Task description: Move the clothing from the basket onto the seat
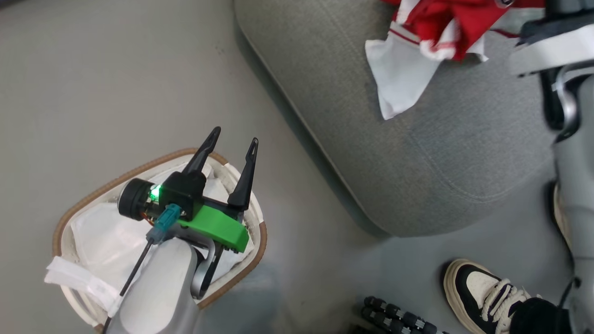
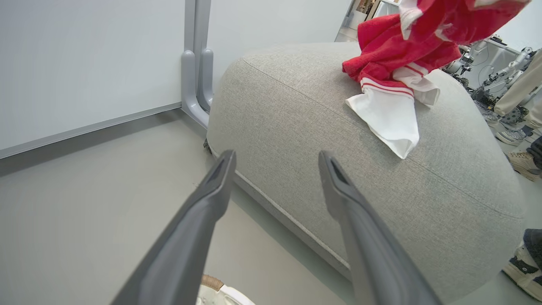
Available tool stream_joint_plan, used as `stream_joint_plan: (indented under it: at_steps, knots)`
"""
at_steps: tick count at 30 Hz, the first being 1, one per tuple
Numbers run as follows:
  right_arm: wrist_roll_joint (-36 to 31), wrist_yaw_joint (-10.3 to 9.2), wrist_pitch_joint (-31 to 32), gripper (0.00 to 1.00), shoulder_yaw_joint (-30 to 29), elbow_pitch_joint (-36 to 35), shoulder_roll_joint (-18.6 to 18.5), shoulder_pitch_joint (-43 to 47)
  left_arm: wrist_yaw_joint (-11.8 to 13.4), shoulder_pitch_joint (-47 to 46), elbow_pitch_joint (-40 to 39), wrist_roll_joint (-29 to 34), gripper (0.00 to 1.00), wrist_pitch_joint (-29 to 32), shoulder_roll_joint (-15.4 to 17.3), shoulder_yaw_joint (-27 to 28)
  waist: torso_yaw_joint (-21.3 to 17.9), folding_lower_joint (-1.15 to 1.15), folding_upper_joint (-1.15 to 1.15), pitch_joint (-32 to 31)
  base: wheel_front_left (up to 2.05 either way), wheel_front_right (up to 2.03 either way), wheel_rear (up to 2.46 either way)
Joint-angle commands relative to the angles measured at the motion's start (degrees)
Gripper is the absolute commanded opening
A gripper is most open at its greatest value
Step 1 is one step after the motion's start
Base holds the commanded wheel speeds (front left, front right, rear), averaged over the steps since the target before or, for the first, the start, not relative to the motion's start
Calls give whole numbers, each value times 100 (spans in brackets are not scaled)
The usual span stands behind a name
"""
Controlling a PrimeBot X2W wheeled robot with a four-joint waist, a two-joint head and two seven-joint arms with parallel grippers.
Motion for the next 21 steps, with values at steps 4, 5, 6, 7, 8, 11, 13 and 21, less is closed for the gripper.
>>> stream_joint_plan:
  at_steps: [4,5,6,7,8,11,13,21]
  knots:
    - [-199,-8,-12,0,-347,470,-321,-476,-15,-257,-22,98,100,4,124,-73,392,0,0,533,0,0,0]
    - [-248,-8,-12,0,-422,572,-356,-537,-15,-284,-37,109,100,4,130,-78,425,0,0,584,0,0,0]
    - [-294,-8,-12,0,-572,698,-412,-620,-15,-330,-58,126,100,4,128,-114,480,0,0,662,0,0,0]
    - [-342,-8,-12,0,-668,806,-450,-691,-16,-359,-68,134,100,4,136,-132,514,0,0,706,0,0,0]
    - [-389,-8,-11,0,-802,943,-507,-761,-16,-410,-111,150,100,4,135,-147,567,0,0,773,0,0,0]
    - [-566,-8,-11,0,-1098,1316,-578,-858,-16,-514,-209,186,100,4,120,-224,692,0,0,912,0,0,0]
    - [-689,-8,-12,0,-1275,1564,-595,-871,-16,-569,-309,198,100,4,102,-280,773,0,0,978,0,0,0]
    - [-1058,-8,-12,46,-1819,2303,-410,-595,-16,-661,-540,207,100,4,37,-375,968,0,0,1057,0,0,0]
